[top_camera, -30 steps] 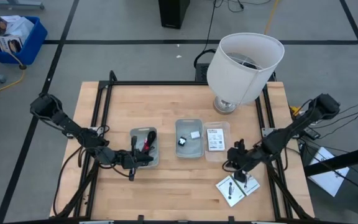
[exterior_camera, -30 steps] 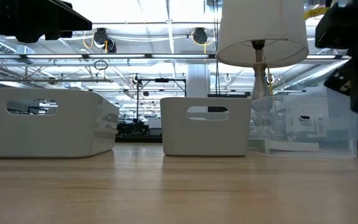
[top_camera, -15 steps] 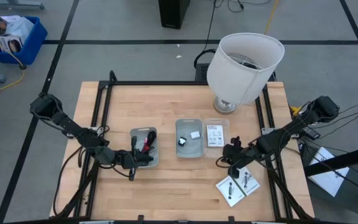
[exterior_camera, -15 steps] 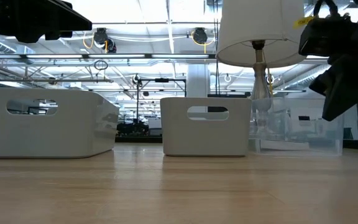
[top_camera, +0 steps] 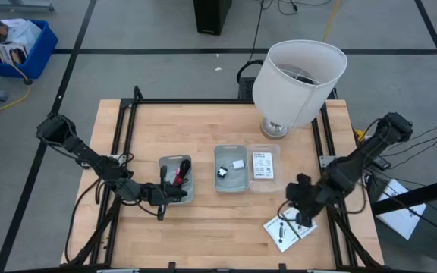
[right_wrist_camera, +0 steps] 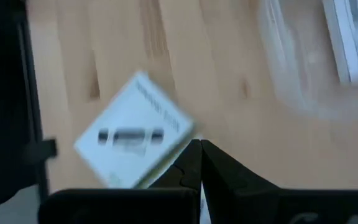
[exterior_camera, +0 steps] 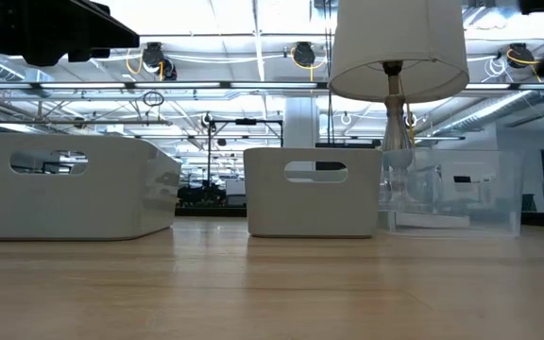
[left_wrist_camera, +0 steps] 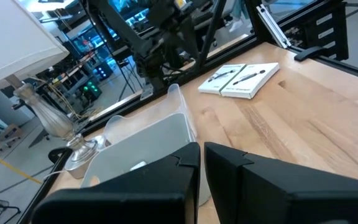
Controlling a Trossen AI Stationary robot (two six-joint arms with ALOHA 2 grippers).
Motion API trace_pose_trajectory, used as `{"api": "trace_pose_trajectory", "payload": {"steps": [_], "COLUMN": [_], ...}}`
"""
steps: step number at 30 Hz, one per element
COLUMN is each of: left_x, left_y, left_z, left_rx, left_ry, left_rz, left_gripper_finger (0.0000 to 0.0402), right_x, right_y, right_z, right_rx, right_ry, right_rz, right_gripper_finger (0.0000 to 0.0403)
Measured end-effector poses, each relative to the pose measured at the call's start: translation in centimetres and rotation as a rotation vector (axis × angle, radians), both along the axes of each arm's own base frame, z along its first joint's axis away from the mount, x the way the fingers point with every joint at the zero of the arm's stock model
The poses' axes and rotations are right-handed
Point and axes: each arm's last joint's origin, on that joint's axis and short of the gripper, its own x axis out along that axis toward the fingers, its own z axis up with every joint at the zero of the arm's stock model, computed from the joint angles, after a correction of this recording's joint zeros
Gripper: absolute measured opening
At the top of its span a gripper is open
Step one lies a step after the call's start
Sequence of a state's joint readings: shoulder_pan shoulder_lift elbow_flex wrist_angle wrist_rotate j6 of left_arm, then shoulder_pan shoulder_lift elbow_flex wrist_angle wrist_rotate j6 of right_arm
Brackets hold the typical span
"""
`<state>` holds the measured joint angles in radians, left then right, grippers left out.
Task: Pick and place items into bin
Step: Put the right white card reader box into the transparent bin
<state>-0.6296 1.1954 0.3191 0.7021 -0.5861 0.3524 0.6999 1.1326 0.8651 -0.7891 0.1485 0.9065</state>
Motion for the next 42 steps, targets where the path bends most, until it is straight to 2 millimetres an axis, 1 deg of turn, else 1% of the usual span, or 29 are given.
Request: {"api": "trace_pose_trajectory", "payload": {"steps": [2,4,7,11,14,18,22,26,30,36,39,42], "left_x": [0.0,0.0,0.0,0.0,0.0,0.0,0.0,0.0,0.0,0.0,0.0,0.0], "left_y": [0.0,0.0,0.0,0.0,0.0,0.0,0.0,0.0,0.0,0.0,0.0,0.0], "left_z": [0.0,0.0,0.0,0.0,0.0,0.0,0.0,0.0,0.0,0.0,0.0,0.0], "left_rx": [-0.004,-0.006,-0.010,-0.010,-0.010,-0.005,-0.004,-0.003,-0.002,0.005,0.003,-0.006], "left_ry": [0.003,0.003,0.004,0.003,0.003,0.003,0.003,0.003,0.003,0.002,0.002,0.002], "left_rz": [0.001,0.001,0.001,0.001,0.001,0.001,0.001,0.000,0.000,-0.001,-0.001,0.001], "left_gripper_finger": [0.0031,0.0031,0.0031,0.0031,0.0031,0.0031,0.0031,0.0031,0.0031,0.0031,0.0031,0.0031], "right_x": [-0.9,-1.8,-2.8,-3.6,-4.1,-4.8,-5.1,-5.7,-6.0,-6.2,-6.3,-6.6], "right_y": [0.4,0.8,1.2,1.5,1.4,1.0,0.9,0.4,0.2,-0.1,-0.3,-0.7], "right_z": [0.3,0.1,-0.7,-1.8,-2.8,-4.8,-6.7,-8.2,-8.9,-9.8,-10.3,-10.7], "right_rx": [0.029,0.048,0.098,0.128,0.149,0.157,0.217,0.222,0.233,0.242,0.237,0.215], "right_ry": [0.071,0.132,0.217,0.257,0.309,0.350,0.373,0.430,0.469,0.458,0.436,0.442], "right_rz": [-0.056,-0.122,-0.238,-0.359,-0.438,-0.546,-0.604,-0.642,-0.637,-0.626,-0.616,-0.623], "right_gripper_finger": [0.0000,0.0000,0.0000,0.0008,0.0032,0.0083,0.0131,0.0154,0.0154,0.0131,0.0116,0.0085]}}
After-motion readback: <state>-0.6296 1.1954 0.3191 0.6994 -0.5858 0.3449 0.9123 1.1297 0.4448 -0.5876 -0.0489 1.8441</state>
